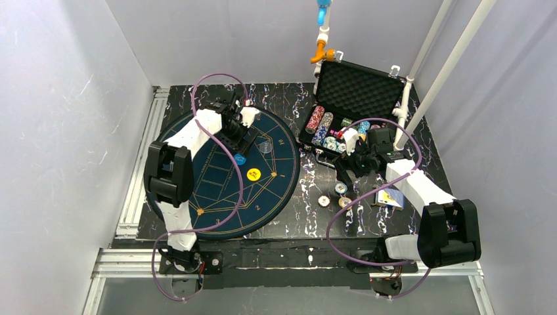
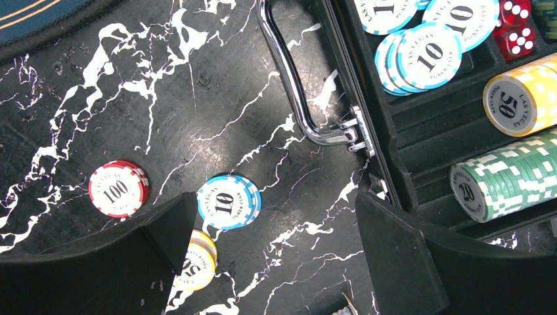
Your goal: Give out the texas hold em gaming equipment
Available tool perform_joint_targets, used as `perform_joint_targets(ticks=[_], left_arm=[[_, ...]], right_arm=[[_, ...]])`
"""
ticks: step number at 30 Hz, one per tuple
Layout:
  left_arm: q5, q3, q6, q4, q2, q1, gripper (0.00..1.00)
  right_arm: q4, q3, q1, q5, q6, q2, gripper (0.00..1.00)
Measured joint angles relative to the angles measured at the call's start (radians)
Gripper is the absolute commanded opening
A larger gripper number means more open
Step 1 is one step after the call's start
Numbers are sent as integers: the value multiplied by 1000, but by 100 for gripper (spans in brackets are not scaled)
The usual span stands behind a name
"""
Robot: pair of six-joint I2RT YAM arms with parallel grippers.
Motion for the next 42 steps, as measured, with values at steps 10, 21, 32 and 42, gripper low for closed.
perform_joint_targets(ticks=[10,21,32,42], left_arm=[[-43,-39,-7,90,113,0,70],[-65,-64,-7,141,132,0,57],[-107,-92,4,167,116,-16,32],[-13,-92,2,37,58,37,27]], right_arm=[[0,0,0,0,-3,0,100],[-1,0,0,0,-3,0,100],[-2,0,0,1,-3,0,100],[-2,0,0,1,-4,0,100]])
